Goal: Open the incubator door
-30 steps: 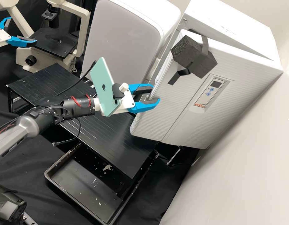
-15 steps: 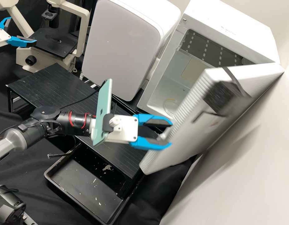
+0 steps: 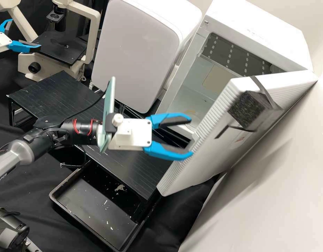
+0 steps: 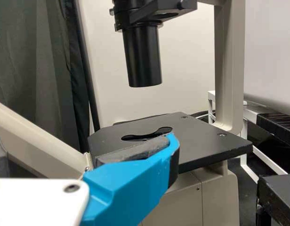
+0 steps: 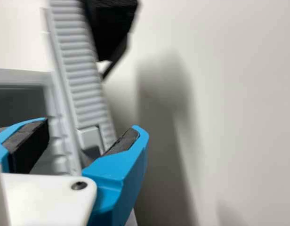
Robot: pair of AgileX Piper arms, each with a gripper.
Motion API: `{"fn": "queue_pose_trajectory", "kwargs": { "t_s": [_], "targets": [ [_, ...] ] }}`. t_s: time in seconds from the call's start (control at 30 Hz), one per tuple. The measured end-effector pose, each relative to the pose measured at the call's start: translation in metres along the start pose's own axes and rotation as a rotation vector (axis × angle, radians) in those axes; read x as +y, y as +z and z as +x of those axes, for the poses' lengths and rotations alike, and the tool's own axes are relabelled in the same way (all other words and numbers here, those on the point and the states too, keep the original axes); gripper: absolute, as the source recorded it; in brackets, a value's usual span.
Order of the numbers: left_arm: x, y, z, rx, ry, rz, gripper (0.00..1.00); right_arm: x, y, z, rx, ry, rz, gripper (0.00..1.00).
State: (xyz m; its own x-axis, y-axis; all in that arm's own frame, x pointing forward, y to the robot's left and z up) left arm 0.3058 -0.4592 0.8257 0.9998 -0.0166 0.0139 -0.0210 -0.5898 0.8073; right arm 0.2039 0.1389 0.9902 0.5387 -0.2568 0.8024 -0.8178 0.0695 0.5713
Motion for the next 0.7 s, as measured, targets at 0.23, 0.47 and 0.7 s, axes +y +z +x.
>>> {"fn": "queue_pose_trajectory", "kwargs": {
  "t_s": [0.23, 0.47, 0.7],
  "targets": [
    [0.000, 0.000, 0.000, 0.000, 0.000, 0.000, 1.00, -0.043, -0.014, -0.011, 0.329, -0.081, -0.168, 1.00],
    [0.000, 0.000, 0.000, 0.000, 0.000, 0.000, 1.00, -0.071, -0.012, -0.013, 0.362, -0.134, -0.206, 1.00],
    [0.000, 0.000, 0.000, 0.000, 0.000, 0.000, 1.00, -0.110, 0.003, 0.003, 0.316, -0.220, -0.156, 1.00]
  ]
}}
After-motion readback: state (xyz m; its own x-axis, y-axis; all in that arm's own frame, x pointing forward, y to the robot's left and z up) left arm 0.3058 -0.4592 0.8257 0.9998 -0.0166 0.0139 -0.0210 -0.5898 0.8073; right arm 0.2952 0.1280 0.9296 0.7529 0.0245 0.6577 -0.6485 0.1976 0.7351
